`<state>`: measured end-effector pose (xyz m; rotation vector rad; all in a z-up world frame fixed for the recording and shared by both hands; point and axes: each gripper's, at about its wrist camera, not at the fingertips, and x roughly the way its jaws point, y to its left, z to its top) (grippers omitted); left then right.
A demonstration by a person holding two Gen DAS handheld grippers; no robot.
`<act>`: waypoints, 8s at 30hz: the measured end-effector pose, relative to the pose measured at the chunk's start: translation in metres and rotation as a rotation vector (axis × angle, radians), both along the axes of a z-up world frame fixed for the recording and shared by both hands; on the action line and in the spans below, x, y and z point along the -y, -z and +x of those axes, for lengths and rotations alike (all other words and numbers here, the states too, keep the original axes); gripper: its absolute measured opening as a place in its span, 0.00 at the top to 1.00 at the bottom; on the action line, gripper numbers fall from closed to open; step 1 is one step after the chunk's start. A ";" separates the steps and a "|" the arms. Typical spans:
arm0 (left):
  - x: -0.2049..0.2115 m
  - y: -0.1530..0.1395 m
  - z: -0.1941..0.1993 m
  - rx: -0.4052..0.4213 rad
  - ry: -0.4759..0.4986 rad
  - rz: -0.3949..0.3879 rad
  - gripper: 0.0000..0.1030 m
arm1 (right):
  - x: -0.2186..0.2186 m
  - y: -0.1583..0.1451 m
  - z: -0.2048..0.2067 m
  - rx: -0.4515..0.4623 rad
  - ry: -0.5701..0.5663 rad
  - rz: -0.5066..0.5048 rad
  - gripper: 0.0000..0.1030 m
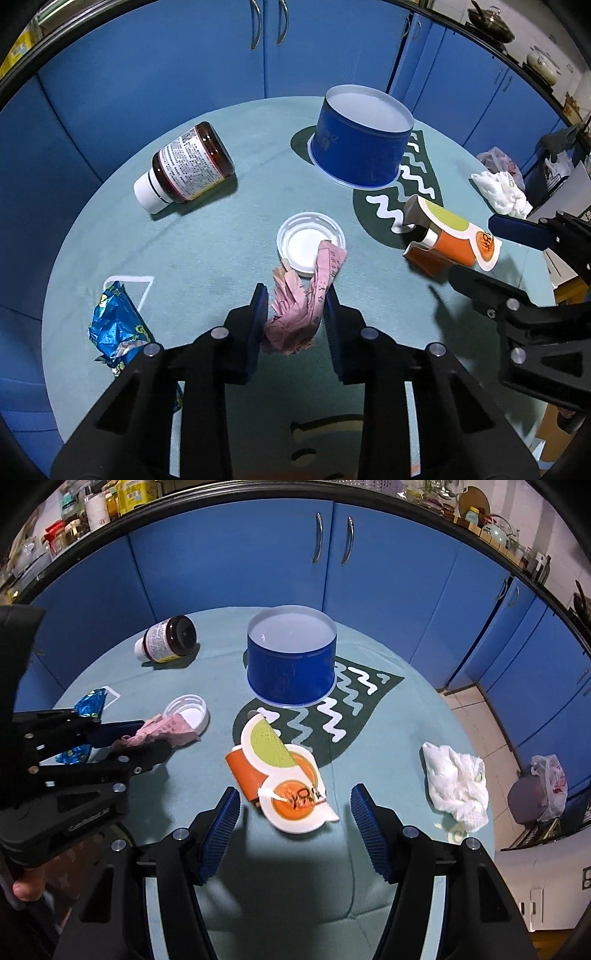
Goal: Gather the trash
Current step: 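Grasp the pink tissue with the left tool while the right tool grasps the orange-white paper cup, then carry the pink tissue and orange-white cup over to the black bin, then open the right tool over the bin while the left tool opens to drop the tissue, then move both tools back over the table, then grasp the brown medicine bottle with the left tool while the right tool grasps the white tissue, then carry the brown bottle and white tissue over to the black bin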
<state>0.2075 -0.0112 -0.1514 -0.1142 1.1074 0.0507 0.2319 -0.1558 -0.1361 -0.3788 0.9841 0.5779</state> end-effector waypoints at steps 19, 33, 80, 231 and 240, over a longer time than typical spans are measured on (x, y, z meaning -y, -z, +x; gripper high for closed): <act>-0.004 0.001 -0.003 0.006 -0.021 -0.002 0.74 | -0.016 0.010 0.003 0.043 -0.017 -0.071 0.74; 0.011 -0.029 -0.021 0.058 0.000 0.011 0.75 | 0.018 -0.018 -0.034 0.069 0.047 -0.074 0.74; 0.239 -0.090 -0.098 0.159 0.442 0.063 0.75 | 0.259 -0.057 -0.167 0.105 0.515 -0.085 0.74; -0.069 -0.024 0.029 0.100 -0.023 0.097 0.41 | 0.056 -0.021 0.014 0.093 0.387 -0.091 0.98; -0.060 -0.041 0.010 0.115 -0.013 0.108 0.41 | 0.067 -0.037 -0.012 0.099 0.385 -0.073 0.98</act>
